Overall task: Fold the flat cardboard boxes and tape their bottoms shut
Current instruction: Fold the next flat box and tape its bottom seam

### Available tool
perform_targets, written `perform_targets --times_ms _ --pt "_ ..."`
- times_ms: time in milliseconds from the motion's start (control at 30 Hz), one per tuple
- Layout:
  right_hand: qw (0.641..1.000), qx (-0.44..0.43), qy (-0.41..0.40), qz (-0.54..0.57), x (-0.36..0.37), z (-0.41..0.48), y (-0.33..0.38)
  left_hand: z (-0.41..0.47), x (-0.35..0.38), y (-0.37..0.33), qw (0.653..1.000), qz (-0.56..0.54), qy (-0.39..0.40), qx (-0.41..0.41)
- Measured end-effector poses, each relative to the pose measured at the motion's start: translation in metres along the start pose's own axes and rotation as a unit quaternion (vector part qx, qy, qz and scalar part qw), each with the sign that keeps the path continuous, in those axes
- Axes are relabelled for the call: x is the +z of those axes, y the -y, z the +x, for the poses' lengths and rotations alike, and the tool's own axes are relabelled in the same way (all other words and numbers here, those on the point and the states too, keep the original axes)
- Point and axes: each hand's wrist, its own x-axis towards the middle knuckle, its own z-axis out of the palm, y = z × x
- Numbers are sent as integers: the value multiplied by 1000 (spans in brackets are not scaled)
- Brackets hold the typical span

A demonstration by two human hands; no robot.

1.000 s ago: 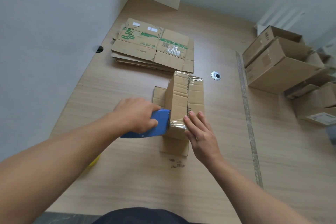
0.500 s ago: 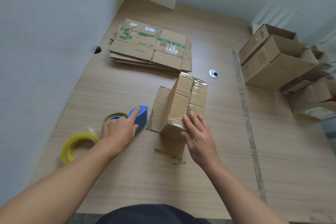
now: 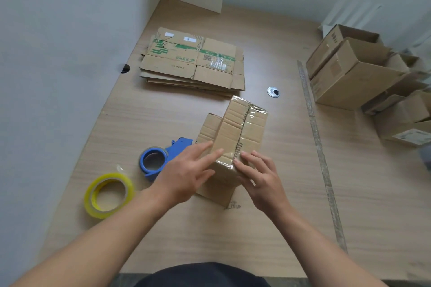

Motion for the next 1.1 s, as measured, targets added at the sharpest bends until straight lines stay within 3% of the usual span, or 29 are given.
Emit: perform_targets --times_ms 167,400,767,867,933,1033,1100 --pt "998 39 23 42 -2 2 2 26 16 -8 996 16 25 87" --pt "997 -7 71 24 -18 10 -17 47 13 10 975 46 95 198" --pt "988 -71 130 41 -29 18 -44 70 6 17 952 94 125 264" --pt "986 -35 158 51 -33 24 -40 67 9 8 967 104 89 214" --pt "982 -40 174 66 -38 26 -36 59 16 -1 987 89 44 130" --pt "984 -43 135 105 -55 38 -47 47 25 -21 995 2 -20 -98" --pt "991 51 49 112 -64 64 -67 42 31 -36 966 -65 -39 -247"
